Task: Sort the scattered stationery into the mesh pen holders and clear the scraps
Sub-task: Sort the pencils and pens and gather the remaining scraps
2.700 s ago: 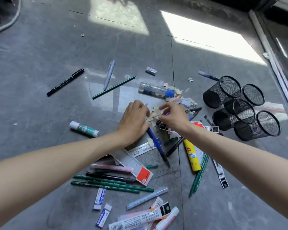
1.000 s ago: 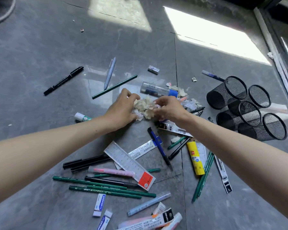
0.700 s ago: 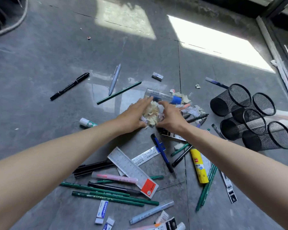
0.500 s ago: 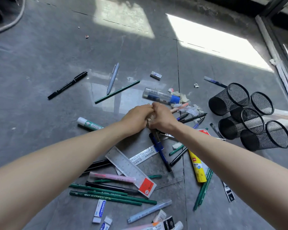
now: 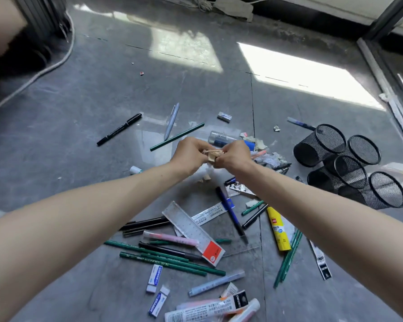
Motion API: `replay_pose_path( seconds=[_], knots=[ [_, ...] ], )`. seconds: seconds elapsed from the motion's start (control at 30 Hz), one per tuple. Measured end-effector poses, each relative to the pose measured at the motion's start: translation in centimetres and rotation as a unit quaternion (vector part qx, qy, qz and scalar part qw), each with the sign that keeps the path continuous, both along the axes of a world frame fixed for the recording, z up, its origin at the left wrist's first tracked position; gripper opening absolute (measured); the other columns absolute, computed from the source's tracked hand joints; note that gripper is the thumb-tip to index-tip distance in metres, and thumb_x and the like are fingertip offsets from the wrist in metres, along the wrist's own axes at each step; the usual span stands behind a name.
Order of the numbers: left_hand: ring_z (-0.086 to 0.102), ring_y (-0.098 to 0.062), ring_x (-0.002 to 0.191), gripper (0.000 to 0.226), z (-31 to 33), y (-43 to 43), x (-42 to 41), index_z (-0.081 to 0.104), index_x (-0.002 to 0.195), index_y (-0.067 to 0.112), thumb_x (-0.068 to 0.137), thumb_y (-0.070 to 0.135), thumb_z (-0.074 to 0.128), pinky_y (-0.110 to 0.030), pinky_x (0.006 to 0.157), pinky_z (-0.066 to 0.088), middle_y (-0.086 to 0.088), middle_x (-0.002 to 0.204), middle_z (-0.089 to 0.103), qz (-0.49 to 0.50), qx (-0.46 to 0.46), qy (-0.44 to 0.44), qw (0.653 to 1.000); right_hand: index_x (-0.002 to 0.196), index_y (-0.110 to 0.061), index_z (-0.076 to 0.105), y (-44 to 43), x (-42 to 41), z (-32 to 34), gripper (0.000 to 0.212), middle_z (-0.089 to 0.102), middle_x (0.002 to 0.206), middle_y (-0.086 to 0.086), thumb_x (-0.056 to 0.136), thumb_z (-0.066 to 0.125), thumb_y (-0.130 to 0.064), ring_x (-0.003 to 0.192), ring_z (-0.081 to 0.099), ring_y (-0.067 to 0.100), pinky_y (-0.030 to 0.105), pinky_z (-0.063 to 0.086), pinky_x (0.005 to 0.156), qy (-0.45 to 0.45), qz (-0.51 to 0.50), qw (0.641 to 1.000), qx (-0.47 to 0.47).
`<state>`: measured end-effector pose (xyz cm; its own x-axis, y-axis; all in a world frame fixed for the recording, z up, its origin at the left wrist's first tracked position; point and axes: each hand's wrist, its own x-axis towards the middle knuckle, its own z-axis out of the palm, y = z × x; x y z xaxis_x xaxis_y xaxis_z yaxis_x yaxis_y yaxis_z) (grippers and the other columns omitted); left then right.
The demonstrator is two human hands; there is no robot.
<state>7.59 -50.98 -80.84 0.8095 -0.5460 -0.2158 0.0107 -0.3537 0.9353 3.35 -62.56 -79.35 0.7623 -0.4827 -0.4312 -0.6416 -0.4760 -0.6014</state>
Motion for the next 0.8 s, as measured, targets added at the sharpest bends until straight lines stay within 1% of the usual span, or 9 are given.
replay_pose_path(
  seconds=[0.07,0.13,0.27,0.33,0.43,0.57,0.7,0.73,0.8],
  knots=[
    [0.043,0.007,0.037,0.021,1.5,1.0,0.2,0.075,0.091,0.005,0.071,-0.003,0.074,-0.006,0.042,0.03,0.016,0.04,0.057,0.01,0.014,-0.013,1.0,0.082,-0.003,0.07,1.1,0.5,1.2,0.012,0.049,0.055,0.006,0.071,0.072,-0.001,0.045,0.038,0.011,0.015,0.024,0.03,0.0,-0.014,1.0,0.009],
    [0.042,0.004,0.035,0.021,3.0,2.7,0.4,0.075,0.089,0.008,0.071,-0.003,0.073,-0.007,0.041,0.029,0.014,0.036,0.052,0.029,0.038,-0.026,0.999,0.081,-0.002,0.068,2.8,1.1,2.0,0.013,0.051,0.058,0.007,0.07,0.074,-0.003,0.046,0.039,0.012,0.016,0.026,0.032,0.002,-0.018,1.0,0.023],
    [0.039,0.003,0.035,0.016,5.5,8.2,0.8,0.076,0.085,0.003,0.07,-0.002,0.074,-0.011,0.041,0.029,0.012,0.038,0.053,0.073,0.078,-0.044,0.993,0.094,0.008,0.066,8.0,3.2,3.1,0.031,0.068,0.089,0.017,0.065,0.077,0.003,0.072,0.063,0.02,0.026,0.055,0.056,-0.017,0.001,0.995,0.098],
    [0.04,0.003,0.039,0.016,6.7,11.6,0.7,0.077,0.083,0.007,0.07,-0.001,0.073,-0.013,0.043,0.031,0.01,0.042,0.056,0.108,0.097,-0.05,0.988,0.1,0.013,0.062,11.5,4.2,4.2,0.033,0.065,0.096,0.021,0.069,0.071,0.014,0.077,0.067,0.027,0.03,0.059,0.06,-0.027,0.011,0.986,0.163],
    [0.046,-0.009,0.052,0.015,8.4,17.5,0.1,0.076,0.079,0.017,0.072,0.005,0.073,-0.02,0.049,0.035,-0.002,0.058,0.064,0.174,0.133,-0.046,0.975,0.093,0.008,0.063,17.5,4.9,6.2,0.028,0.06,0.083,0.018,0.068,0.069,0.018,0.053,0.059,0.022,0.028,0.056,0.053,-0.019,0.064,0.976,0.209],
    [0.05,-0.015,0.063,0.017,10.6,24.8,-1.7,0.076,0.075,0.02,0.072,0.004,0.073,-0.025,0.059,0.038,-0.008,0.068,0.069,0.261,0.154,-0.046,0.952,0.099,0.009,0.064,25.5,5.0,7.8,0.038,0.068,0.09,0.019,0.064,0.076,0.013,0.076,0.069,0.031,0.038,0.06,0.065,0.002,0.138,0.965,0.221],
    [0.056,-0.013,0.068,0.013,12.4,29.9,-4.5,0.075,0.079,0.016,0.073,0.005,0.076,-0.025,0.065,0.044,-0.006,0.071,0.068,0.31,0.184,-0.05,0.932,0.119,0.007,0.055,31.5,4.2,8.9,0.052,0.061,0.115,0.022,0.07,0.072,0.014,0.091,0.066,0.034,0.021,0.043,0.028,0.029,0.185,0.945,0.27],
    [0.058,-0.014,0.07,0.013,12.6,30.8,-5.1,0.074,0.077,0.017,0.074,0.004,0.076,-0.026,0.065,0.046,-0.005,0.069,0.067,0.319,0.185,-0.05,0.928,0.118,0.007,0.053,32.4,3.8,9.1,0.048,0.059,0.118,0.023,0.073,0.069,0.013,0.089,0.067,0.032,0.02,0.04,0.025,0.04,0.189,0.94,0.282],
    [0.06,-0.016,0.067,0.012,12.7,31.9,-6.1,0.072,0.076,0.016,0.076,0.004,0.074,-0.021,0.058,0.049,-0.002,0.067,0.065,0.334,0.204,-0.057,0.918,0.104,0.005,0.056,33.8,3.2,9.3,0.031,0.06,0.117,0.023,0.076,0.068,0.012,0.066,0.068,0.026,0.022,0.042,0.026,0.055,0.203,0.934,0.29]
  ],
)
